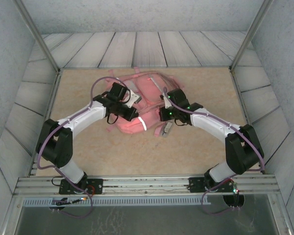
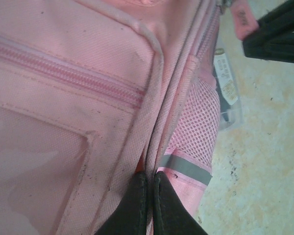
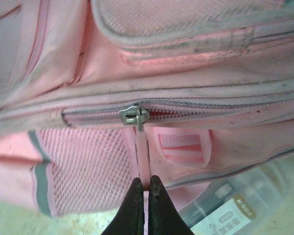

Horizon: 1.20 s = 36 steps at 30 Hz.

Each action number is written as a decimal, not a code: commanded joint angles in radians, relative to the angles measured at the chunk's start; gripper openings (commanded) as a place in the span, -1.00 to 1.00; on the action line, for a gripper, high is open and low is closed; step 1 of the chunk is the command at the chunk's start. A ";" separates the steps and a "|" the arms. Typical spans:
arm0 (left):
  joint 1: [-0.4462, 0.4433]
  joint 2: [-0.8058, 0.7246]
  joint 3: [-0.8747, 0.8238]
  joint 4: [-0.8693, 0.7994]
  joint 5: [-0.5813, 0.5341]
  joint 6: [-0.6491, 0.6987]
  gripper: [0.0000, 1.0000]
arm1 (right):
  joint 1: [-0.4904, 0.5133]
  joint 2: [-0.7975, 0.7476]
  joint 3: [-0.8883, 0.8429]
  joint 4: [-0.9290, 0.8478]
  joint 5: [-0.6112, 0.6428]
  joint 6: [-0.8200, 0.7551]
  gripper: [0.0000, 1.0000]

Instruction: Pack the student bag

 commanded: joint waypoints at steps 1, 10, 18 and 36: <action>0.028 -0.035 -0.017 -0.026 -0.054 -0.018 -1.00 | -0.007 -0.009 0.014 -0.053 -0.143 -0.113 -1.00; 0.052 -0.052 -0.034 -0.030 -0.069 -0.028 -1.00 | -0.021 -0.017 -0.025 -0.028 -0.157 -0.130 -1.00; 0.053 -0.054 -0.042 -0.033 -0.073 -0.027 -1.00 | -0.022 0.006 -0.038 0.022 -0.142 -0.150 -1.00; 0.082 -0.059 -0.089 -0.033 -0.352 -0.024 -1.00 | -0.026 -0.008 -0.034 -0.027 0.157 -0.116 -1.00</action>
